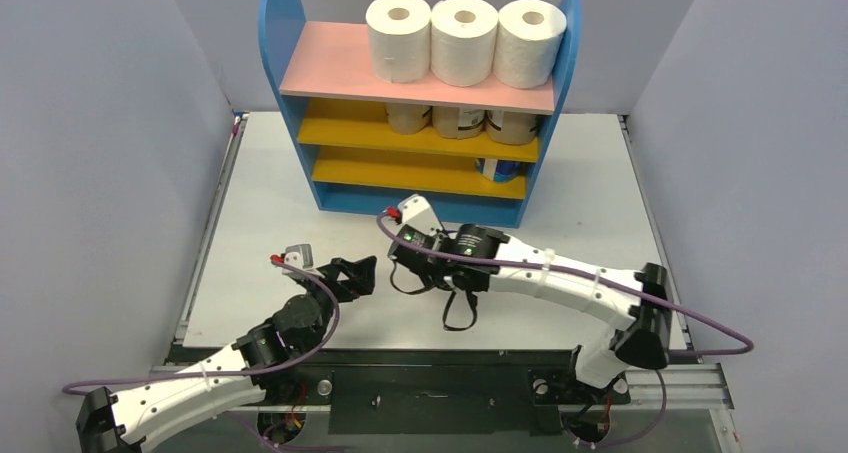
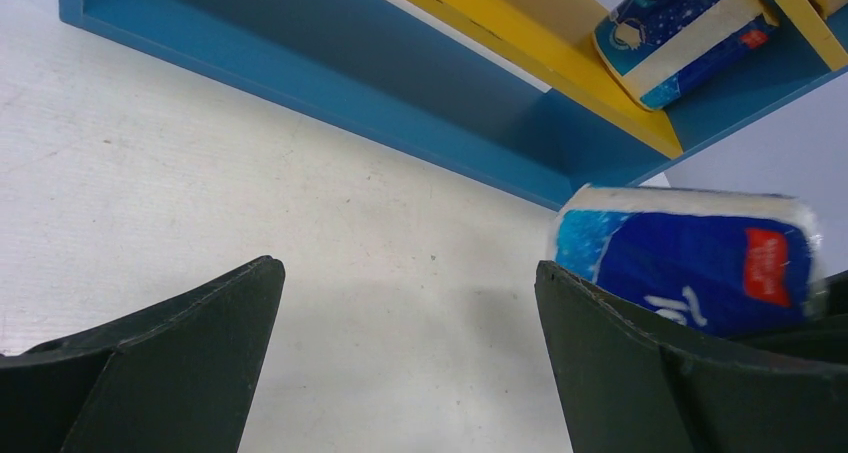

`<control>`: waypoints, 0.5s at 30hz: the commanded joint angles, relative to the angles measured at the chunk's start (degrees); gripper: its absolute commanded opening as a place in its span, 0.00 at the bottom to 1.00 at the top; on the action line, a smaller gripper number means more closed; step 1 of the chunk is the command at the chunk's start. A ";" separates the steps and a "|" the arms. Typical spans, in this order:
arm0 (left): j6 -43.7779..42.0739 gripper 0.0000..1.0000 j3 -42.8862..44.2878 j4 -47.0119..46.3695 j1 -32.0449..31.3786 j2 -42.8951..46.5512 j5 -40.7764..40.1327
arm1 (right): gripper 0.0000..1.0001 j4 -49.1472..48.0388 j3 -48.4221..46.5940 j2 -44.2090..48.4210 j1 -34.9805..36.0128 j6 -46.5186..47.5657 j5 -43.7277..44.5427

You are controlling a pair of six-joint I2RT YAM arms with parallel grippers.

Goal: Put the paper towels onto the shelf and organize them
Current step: Move the paper towel to the center of the board.

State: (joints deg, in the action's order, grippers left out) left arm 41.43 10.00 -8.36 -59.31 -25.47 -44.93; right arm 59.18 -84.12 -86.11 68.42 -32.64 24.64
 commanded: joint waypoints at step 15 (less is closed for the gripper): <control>2.00 0.97 0.78 7.63 -0.11 4.92 -4.00 | 0.32 5.19 -4.37 -12.04 2.35 19.34 -9.92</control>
State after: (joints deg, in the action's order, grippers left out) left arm 42.85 10.00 -1.34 -59.31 -20.67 -47.81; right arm 64.42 -87.96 -98.30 70.61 -16.95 16.69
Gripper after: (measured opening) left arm 0.968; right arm 0.313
